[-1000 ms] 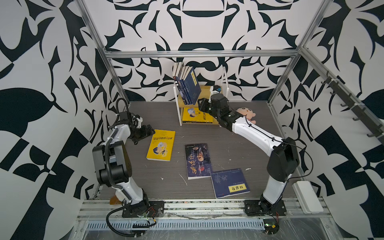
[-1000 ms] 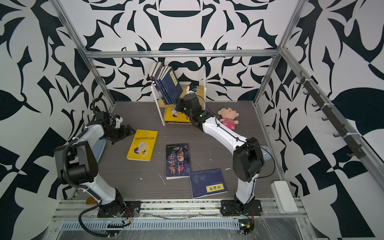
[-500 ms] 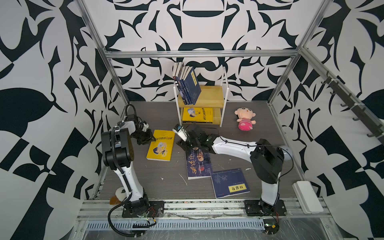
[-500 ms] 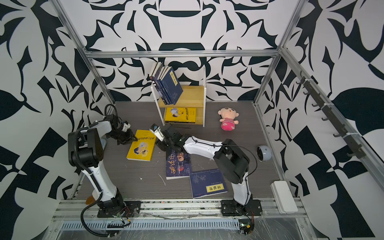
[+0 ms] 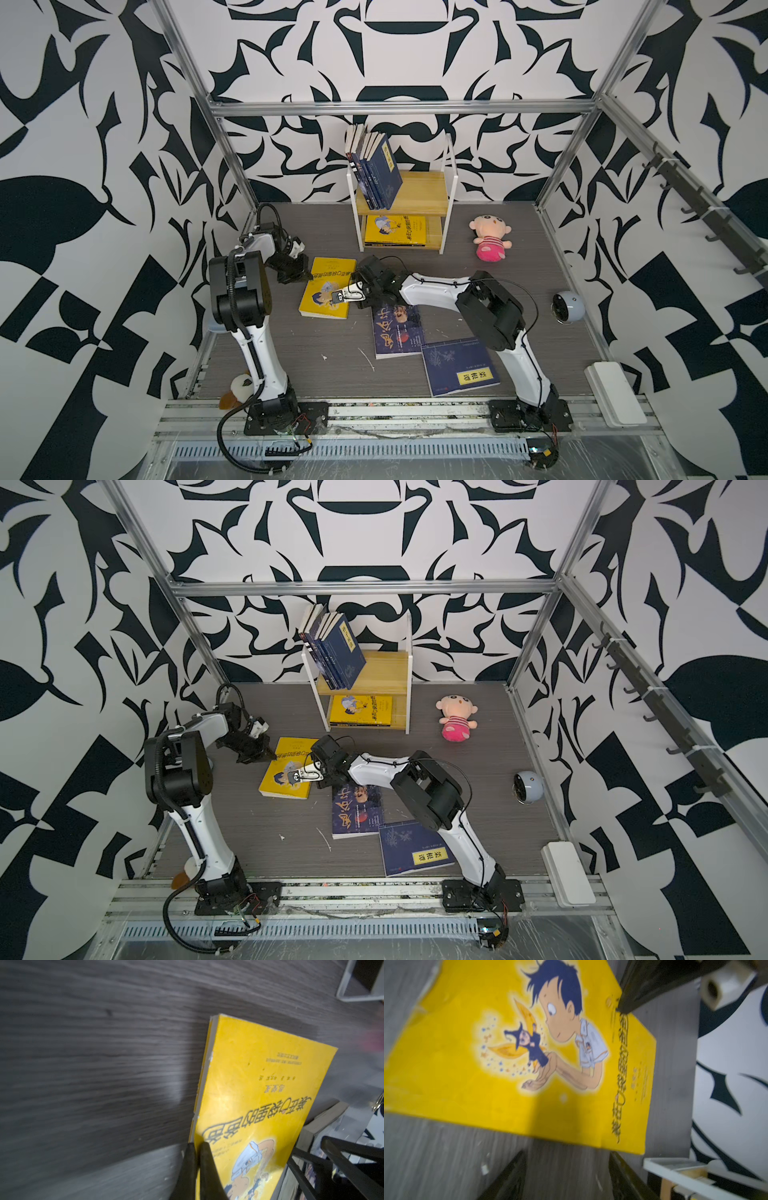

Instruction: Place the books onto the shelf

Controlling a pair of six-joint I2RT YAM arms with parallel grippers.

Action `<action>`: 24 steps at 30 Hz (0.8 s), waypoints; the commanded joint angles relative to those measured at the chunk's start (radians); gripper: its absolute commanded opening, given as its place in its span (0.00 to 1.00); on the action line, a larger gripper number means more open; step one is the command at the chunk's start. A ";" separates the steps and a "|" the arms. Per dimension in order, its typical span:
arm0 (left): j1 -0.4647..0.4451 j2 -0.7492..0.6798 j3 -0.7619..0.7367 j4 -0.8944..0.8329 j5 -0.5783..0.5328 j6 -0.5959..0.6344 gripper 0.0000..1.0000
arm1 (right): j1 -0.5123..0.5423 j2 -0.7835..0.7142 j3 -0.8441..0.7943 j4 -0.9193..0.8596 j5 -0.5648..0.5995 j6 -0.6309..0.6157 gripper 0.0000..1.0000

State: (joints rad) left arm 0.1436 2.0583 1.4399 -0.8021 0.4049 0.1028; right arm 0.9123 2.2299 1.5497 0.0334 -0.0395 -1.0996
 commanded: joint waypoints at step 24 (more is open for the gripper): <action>-0.037 -0.378 -0.142 0.063 -0.147 -0.034 0.66 | 0.097 -0.383 -0.217 0.140 0.269 -0.269 0.00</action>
State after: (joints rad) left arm 0.0849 1.7611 1.3342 -0.7776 0.2646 0.1024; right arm 0.9989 2.0010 1.3251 0.1612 0.0761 -1.4128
